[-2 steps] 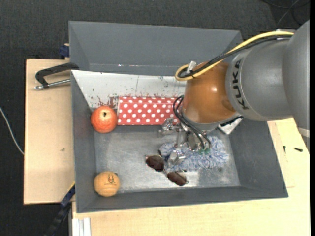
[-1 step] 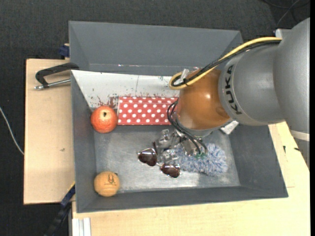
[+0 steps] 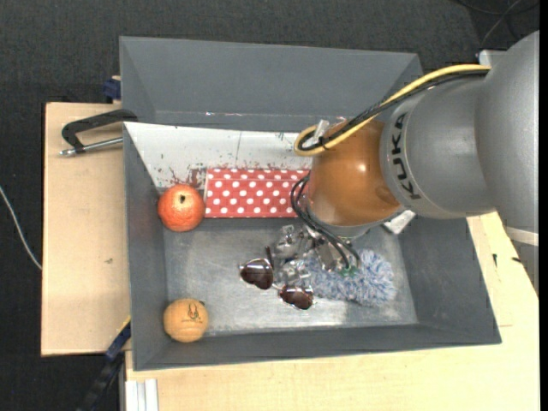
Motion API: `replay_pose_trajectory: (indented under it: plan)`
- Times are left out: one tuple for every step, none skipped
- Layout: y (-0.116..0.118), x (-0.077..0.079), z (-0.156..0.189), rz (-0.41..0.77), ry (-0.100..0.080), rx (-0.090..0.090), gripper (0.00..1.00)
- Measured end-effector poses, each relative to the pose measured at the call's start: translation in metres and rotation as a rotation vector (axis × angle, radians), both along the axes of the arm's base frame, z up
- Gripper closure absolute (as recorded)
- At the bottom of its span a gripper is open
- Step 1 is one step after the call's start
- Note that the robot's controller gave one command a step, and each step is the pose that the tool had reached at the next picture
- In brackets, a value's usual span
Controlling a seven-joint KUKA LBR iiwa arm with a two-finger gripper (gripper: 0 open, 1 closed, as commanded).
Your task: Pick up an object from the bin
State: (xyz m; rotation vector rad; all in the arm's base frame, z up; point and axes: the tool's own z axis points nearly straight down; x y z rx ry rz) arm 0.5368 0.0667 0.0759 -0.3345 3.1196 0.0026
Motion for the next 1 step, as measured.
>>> replay_pose_trajectory:
  plan:
    - [0.0182,0.0205,0.1571,0.203,-0.008,-0.001,1.0]
